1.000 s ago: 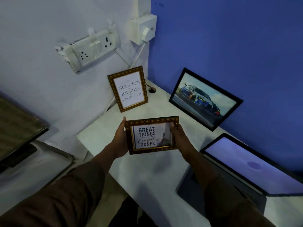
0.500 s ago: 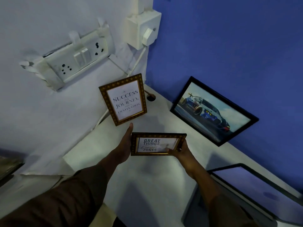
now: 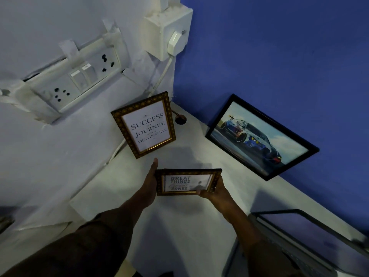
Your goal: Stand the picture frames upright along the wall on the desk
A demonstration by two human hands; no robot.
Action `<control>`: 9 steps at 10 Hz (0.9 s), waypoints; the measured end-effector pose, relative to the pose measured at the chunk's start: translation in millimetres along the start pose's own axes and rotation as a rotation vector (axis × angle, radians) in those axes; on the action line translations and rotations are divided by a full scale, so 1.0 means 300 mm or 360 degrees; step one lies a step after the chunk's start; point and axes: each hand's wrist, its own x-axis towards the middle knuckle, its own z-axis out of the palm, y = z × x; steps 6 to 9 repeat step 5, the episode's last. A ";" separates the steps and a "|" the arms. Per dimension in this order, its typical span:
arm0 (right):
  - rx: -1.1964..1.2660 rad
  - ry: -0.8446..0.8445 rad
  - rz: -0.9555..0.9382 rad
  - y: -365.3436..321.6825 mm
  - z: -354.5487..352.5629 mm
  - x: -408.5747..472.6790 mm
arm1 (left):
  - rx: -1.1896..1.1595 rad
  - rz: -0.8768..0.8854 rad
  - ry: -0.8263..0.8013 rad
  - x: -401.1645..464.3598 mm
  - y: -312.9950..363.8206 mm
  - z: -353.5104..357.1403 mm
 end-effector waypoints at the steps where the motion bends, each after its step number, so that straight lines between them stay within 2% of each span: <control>1: -0.0058 0.0077 0.0006 -0.011 0.014 -0.022 | -0.0112 0.0079 0.0204 -0.015 -0.006 0.020; 2: -0.0113 0.0158 -0.0062 -0.028 0.030 -0.049 | -0.0156 0.0132 0.0432 -0.022 -0.029 0.028; 5: -0.0142 0.0225 -0.0160 0.038 -0.004 -0.207 | -0.0022 0.0169 0.0746 -0.208 -0.135 0.090; 9: -0.0142 0.0225 -0.0160 0.038 -0.004 -0.207 | -0.0022 0.0169 0.0746 -0.208 -0.135 0.090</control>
